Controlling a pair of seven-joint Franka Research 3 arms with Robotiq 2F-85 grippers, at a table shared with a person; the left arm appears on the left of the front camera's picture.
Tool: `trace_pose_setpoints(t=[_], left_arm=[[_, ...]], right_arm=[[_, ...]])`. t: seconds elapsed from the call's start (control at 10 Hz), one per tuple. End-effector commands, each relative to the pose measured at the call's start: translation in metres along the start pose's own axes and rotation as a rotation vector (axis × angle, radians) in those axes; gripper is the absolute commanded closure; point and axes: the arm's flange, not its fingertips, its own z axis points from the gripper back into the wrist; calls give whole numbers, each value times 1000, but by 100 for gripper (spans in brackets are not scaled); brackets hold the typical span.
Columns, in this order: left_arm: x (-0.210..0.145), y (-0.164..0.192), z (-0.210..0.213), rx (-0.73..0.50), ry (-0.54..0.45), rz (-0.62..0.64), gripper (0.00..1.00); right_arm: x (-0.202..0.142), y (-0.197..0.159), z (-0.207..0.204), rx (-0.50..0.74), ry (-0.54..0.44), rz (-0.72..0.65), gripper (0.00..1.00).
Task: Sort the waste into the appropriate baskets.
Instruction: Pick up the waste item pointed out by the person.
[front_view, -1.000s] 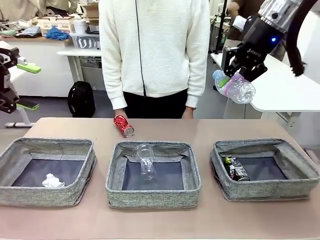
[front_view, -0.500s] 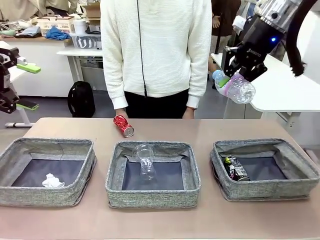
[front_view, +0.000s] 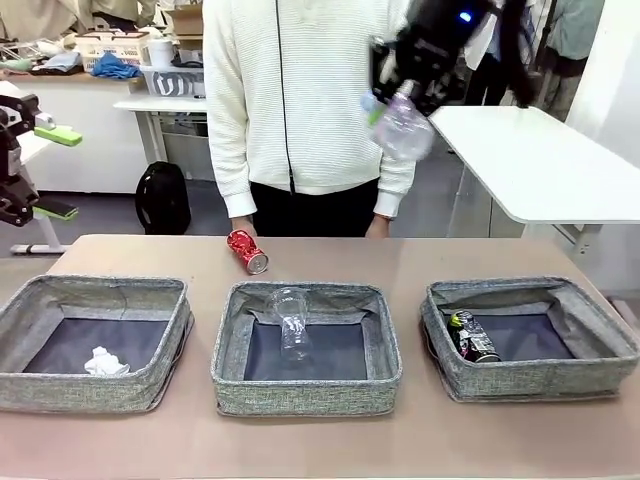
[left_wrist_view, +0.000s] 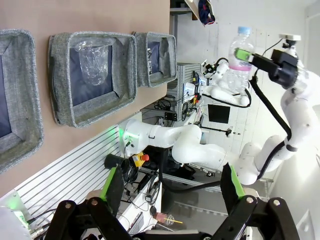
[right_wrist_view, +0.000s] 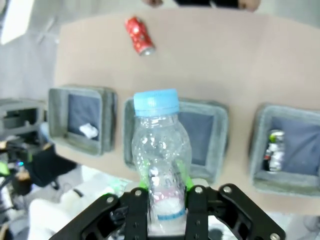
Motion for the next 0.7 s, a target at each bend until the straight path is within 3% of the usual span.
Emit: trace_pose_setpoints(t=[0.0,0.3,0.6], left_arm=[[-2,1,2,7,9,-18,0],[-2,1,2,7,9,-18,0],[-2,1,2,7,9,-18,0]], right_arm=[[14,46,2,-71,23,-110,78],[3,134,-7,-237,88,-99,78],[-10,156,5,-294,109,-126,78]])
